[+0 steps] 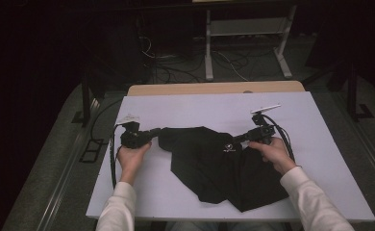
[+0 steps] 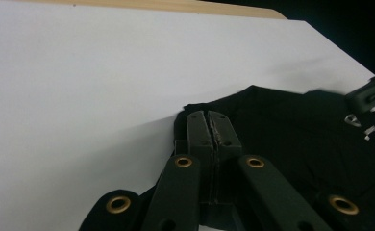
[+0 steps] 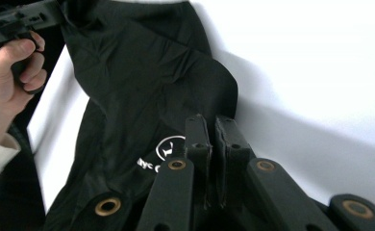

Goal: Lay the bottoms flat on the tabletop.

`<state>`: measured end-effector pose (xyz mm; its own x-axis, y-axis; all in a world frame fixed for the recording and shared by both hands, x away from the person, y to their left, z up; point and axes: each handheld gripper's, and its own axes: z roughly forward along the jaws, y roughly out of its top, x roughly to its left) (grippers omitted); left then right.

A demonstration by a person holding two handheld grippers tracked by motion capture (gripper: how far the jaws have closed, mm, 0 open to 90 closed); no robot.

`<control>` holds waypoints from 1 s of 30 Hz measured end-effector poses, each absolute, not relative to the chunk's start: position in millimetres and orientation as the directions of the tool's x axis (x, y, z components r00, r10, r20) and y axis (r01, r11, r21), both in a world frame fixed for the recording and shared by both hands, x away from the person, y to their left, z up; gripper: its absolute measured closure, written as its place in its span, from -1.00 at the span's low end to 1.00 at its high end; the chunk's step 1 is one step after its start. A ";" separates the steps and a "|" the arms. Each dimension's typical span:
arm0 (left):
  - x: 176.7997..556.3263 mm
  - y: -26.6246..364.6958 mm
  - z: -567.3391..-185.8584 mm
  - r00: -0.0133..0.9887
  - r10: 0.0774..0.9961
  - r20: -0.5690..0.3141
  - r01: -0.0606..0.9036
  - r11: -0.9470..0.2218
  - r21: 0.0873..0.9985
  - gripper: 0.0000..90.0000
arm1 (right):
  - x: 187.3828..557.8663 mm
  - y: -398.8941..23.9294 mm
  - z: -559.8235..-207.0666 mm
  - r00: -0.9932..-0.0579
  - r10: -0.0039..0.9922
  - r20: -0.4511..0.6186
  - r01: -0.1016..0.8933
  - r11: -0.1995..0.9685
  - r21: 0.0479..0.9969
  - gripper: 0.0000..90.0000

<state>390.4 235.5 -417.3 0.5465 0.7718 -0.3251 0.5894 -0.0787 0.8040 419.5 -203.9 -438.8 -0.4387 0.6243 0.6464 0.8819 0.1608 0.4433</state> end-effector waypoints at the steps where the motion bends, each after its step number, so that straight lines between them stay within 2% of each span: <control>1: 392.8 233.5 -415.0 0.548 0.773 -0.319 0.585 -0.082 0.807 0.99 | 419.9 -208.3 -434.1 -0.445 0.626 0.640 0.874 0.146 0.464 0.85; 10: 423.2 207.9 -389.5 0.568 0.771 -0.288 0.566 -0.112 0.816 0.99 | 421.6 -244.0 -385.5 -0.486 0.725 0.488 0.761 0.077 0.644 0.85; 18: 445.9 188.8 -380.8 0.573 0.771 -0.279 0.561 -0.120 0.819 0.99 | 428.9 -259.8 -363.4 -0.485 0.777 0.402 0.693 0.061 0.719 0.85; 23: 460.4 182.5 -388.4 0.548 0.780 -0.303 0.579 -0.092 0.810 0.99 | 441.9 -259.3 -366.7 -0.472 0.816 0.335 0.664 0.079 0.743 0.85; 27: 470.4 180.0 -402.8 0.505 0.796 -0.334 0.612 -0.057 0.789 0.99 | 453.7 -254.5 -387.3 -0.428 0.837 0.341 0.678 0.048 0.734 0.83; 30: 474.1 178.8 -412.3 0.482 0.809 -0.335 0.637 -0.062 0.768 0.99 | 457.9 -248.6 -408.8 -0.449 0.754 0.479 0.721 -0.011 0.693 0.67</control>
<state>474.1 178.8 -412.3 0.4824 0.8092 -0.3353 0.6374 -0.0617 0.7681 457.9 -248.6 -408.8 -0.4492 0.7540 0.4794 0.7212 -0.0107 0.6927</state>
